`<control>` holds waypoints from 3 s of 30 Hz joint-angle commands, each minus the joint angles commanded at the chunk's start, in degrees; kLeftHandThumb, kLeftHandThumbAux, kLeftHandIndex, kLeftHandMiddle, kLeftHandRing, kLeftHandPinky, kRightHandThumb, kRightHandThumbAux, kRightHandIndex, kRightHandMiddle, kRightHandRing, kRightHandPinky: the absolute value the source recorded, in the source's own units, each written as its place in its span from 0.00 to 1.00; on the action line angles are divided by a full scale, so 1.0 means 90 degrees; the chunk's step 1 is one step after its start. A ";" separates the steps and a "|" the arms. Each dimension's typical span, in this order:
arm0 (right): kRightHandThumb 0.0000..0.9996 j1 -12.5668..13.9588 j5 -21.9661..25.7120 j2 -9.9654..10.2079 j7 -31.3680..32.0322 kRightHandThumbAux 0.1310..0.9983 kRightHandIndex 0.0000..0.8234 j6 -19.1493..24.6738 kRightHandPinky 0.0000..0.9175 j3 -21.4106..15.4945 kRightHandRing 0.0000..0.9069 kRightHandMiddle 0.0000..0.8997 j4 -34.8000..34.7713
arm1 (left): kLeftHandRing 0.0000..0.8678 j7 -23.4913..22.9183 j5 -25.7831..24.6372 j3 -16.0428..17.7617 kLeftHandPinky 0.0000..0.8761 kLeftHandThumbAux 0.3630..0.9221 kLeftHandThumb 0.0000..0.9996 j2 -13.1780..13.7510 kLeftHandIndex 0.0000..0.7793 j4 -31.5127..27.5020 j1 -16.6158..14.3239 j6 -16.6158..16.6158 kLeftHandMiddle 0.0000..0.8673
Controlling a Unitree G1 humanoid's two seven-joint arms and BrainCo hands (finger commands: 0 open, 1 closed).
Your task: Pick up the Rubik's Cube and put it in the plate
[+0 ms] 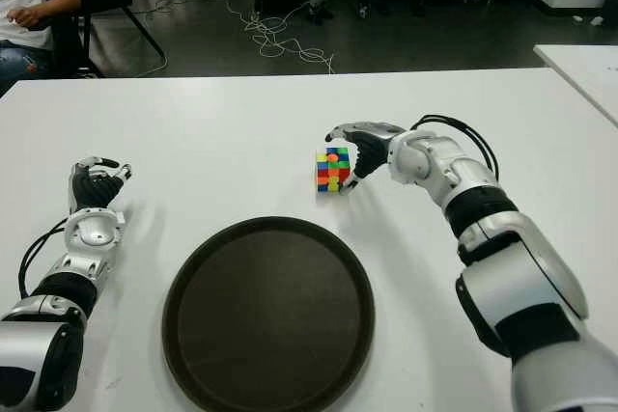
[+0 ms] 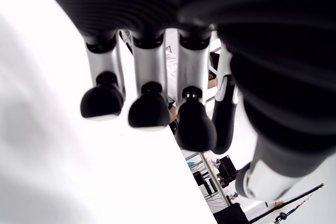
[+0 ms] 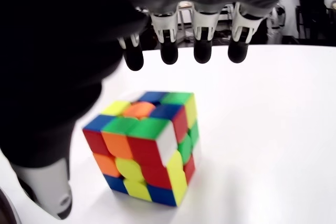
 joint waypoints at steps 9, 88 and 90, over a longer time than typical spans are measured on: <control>0.00 -0.0140 -0.0205 0.0062 0.0115 0.66 0.00 0.0258 0.00 0.0257 0.00 0.00 0.0157 | 0.94 -0.0053 -0.0049 0.0026 0.92 0.61 0.71 -0.0003 0.57 0.0057 -0.0016 -0.0013 0.93; 0.00 -0.1039 0.0113 0.0621 -0.0296 0.64 0.00 0.0590 0.00 -0.0175 0.01 0.01 0.0855 | 0.94 -0.0013 -0.0085 0.0147 0.91 0.61 0.71 -0.0117 0.57 0.0091 -0.0004 -0.0090 0.94; 0.00 -0.1049 0.0112 0.0643 -0.0269 0.64 0.00 0.0600 0.00 -0.0169 0.01 0.01 0.0855 | 0.94 -0.0010 -0.0087 0.0147 0.91 0.61 0.71 -0.0119 0.57 0.0077 -0.0004 -0.0079 0.94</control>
